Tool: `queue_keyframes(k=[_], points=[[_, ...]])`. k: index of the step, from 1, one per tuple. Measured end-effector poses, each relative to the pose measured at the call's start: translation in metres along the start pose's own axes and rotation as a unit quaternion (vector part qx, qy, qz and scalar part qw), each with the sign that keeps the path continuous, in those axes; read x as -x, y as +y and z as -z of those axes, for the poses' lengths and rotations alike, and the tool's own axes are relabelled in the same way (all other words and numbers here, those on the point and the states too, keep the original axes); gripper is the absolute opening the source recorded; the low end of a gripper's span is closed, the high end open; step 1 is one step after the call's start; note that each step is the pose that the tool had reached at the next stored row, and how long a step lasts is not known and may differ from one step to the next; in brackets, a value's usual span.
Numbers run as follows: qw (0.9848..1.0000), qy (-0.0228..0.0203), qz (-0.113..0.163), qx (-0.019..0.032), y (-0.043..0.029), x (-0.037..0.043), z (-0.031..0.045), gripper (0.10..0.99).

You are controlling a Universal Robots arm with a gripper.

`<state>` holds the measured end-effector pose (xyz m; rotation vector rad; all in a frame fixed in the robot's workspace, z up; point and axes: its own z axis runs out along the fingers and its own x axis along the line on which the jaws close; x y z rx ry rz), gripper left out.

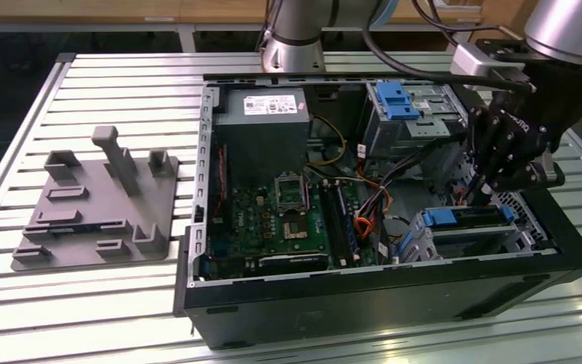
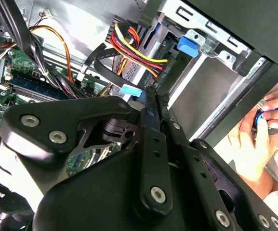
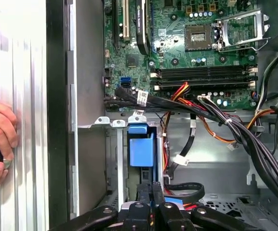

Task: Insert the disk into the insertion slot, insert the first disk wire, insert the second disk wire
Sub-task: 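Insert the second disk wire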

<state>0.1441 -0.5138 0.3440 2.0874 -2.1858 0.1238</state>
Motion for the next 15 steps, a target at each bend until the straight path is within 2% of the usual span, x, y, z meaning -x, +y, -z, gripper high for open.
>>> queue_keyframes(k=[2,6,11,15], points=[[1.0000,-0.0070,0.000,0.0001,-0.0001,-0.0027,-0.0006,0.141],[0.9997,-0.0264,0.001,0.0006,-0.0003,-0.0061,-0.0015,0.141],[0.9993,-0.0362,0.001,0.0010,-0.0006,-0.0117,-0.0025,0.141],[0.9987,-0.0504,0.001,0.0016,-0.0008,-0.0152,-0.0033,0.141]])
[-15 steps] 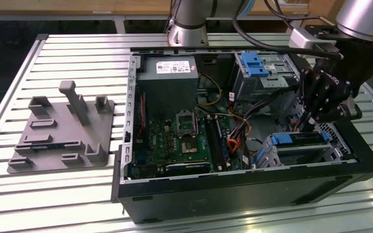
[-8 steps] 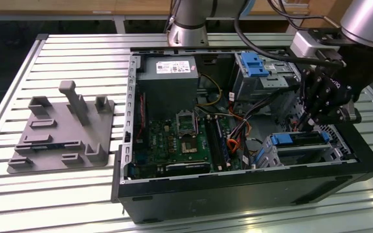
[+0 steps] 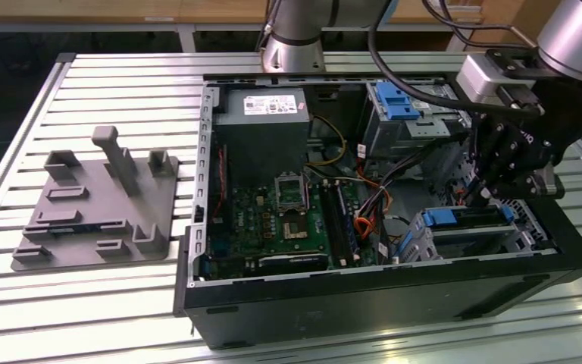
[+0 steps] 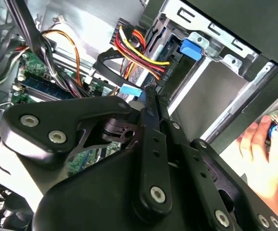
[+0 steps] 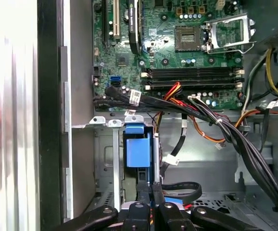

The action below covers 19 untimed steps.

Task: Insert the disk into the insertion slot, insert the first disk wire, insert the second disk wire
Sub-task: 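Insert the second disk wire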

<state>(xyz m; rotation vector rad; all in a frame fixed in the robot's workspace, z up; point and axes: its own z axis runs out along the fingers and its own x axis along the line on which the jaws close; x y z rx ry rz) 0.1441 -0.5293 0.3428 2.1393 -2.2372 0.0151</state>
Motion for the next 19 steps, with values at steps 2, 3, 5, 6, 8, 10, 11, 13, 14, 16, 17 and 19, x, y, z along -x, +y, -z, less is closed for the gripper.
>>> queue_keyframes(k=[2,3,5,6,8,10,11,13,14,16,17,19], points=[[1.0000,-0.0053,0.000,0.0002,-0.0001,-0.0019,0.0000,0.141],[1.0000,-0.0068,0.000,0.0003,-0.0001,-0.0028,-0.0001,0.141],[1.0000,-0.0072,0.000,0.0003,-0.0002,-0.0035,-0.0002,0.141],[1.0000,-0.0072,0.000,0.0003,-0.0002,-0.0035,-0.0002,0.141],[1.0000,-0.0072,0.000,0.0003,-0.0002,-0.0036,-0.0002,0.141],[1.0000,-0.0071,0.000,0.0003,-0.0002,-0.0040,-0.0003,0.141],[1.0000,-0.0071,0.000,0.0003,-0.0003,-0.0041,-0.0003,0.141],[1.0000,-0.0072,0.000,0.0003,-0.0005,-0.0045,-0.0004,0.141],[1.0000,-0.0073,0.000,0.0003,-0.0006,-0.0046,-0.0005,0.141],[1.0000,-0.0072,0.000,0.0004,-0.0009,-0.0051,-0.0006,0.141],[1.0000,-0.0071,0.000,0.0005,-0.0010,-0.0053,-0.0007,0.141],[1.0000,-0.0071,0.000,0.0007,-0.0012,-0.0057,-0.0008,0.141]])
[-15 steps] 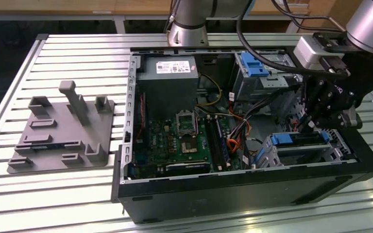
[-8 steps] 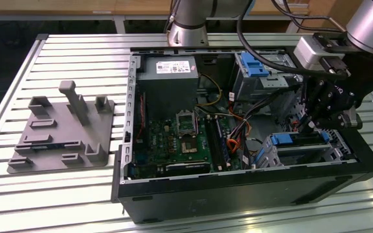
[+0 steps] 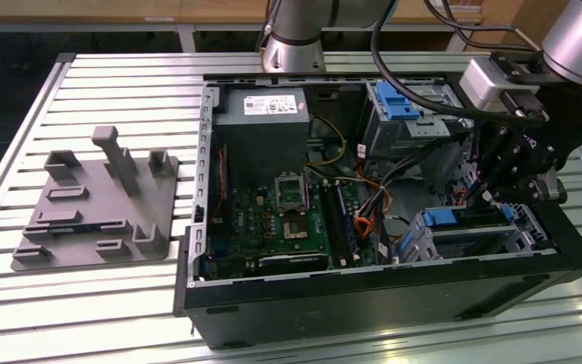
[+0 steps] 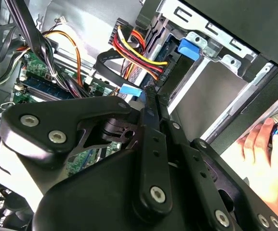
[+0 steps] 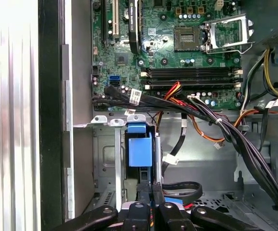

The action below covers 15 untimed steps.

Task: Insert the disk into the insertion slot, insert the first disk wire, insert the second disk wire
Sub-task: 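Insert the second disk wire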

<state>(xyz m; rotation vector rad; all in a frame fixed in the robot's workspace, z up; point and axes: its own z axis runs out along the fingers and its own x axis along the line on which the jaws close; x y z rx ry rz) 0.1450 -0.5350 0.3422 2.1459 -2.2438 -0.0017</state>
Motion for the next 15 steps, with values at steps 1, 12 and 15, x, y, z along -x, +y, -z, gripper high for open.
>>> queue_keyframes(k=[1,12,15], points=[[1.0000,0.0000,0.000,0.0001,-0.0001,-0.0001,-0.0001,0.141],[1.0000,0.0004,0.000,0.0011,-0.0015,-0.0013,-0.0022,0.141],[1.0000,0.0006,0.000,0.0012,-0.0017,-0.0013,-0.0034,0.141]])
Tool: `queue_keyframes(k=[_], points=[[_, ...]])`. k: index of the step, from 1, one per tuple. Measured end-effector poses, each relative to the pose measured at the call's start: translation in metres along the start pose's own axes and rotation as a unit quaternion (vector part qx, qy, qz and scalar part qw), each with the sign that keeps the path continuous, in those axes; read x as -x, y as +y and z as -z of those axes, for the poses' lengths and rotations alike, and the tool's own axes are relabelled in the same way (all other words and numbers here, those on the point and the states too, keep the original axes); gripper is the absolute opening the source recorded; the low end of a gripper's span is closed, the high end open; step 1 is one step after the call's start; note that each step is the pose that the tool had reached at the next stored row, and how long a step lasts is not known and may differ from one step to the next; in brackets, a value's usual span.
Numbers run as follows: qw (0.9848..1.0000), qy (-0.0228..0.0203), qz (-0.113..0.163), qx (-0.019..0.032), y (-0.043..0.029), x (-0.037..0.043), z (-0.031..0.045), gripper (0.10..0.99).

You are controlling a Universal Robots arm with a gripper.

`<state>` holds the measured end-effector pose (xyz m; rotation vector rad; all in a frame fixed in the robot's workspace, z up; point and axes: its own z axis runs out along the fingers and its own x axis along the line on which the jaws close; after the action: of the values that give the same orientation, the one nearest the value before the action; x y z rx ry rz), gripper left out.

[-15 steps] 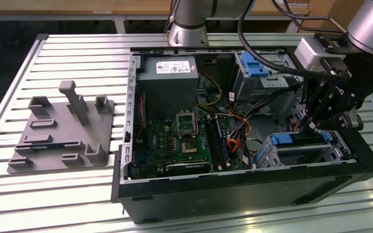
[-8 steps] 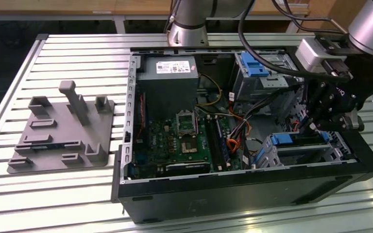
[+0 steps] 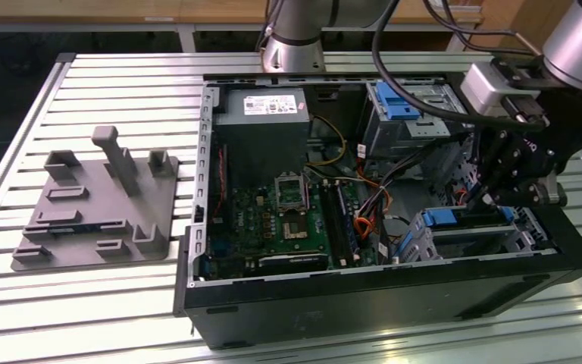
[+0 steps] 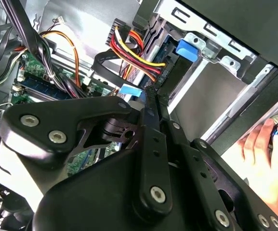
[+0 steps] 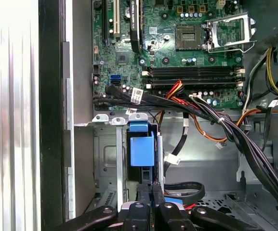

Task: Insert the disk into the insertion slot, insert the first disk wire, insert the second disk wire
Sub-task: 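Insert the second disk wire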

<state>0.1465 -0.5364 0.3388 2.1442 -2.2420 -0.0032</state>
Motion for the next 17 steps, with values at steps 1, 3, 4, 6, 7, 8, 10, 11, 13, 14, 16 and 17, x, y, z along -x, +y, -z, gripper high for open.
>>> queue_keyframes(k=[1,3,4,6,7,8,10,11,13,14,16,17], points=[[1.0000,0.0001,0.000,0.0000,-0.0001,0.0000,-0.0003,0.141],[1.0000,0.0002,0.000,0.0000,-0.0001,0.0000,-0.0009,0.141],[1.0000,0.0001,0.000,0.0000,-0.0002,0.0000,-0.0013,0.141],[1.0000,0.0002,0.000,0.0000,-0.0005,0.0000,-0.0018,0.141],[1.0000,0.0001,0.000,0.0001,-0.0005,0.0000,-0.0021,0.141],[1.0000,0.0001,0.000,0.0001,-0.0006,0.0000,-0.0025,0.141],[1.0000,0.0000,0.000,0.0001,-0.0007,0.0001,-0.0035,0.141],[1.0000,0.0000,0.000,0.0001,-0.0008,0.0000,-0.0040,0.141],[1.0000,0.0002,0.000,0.0000,-0.0010,0.0001,-0.0051,0.141],[1.0000,0.0002,0.000,0.0000,-0.0011,0.0001,-0.0055,0.141],[1.0000,0.0003,0.000,0.0001,-0.0012,0.0001,-0.0064,0.141],[1.0000,0.0002,0.000,0.0001,-0.0012,0.0001,-0.0069,0.141]])
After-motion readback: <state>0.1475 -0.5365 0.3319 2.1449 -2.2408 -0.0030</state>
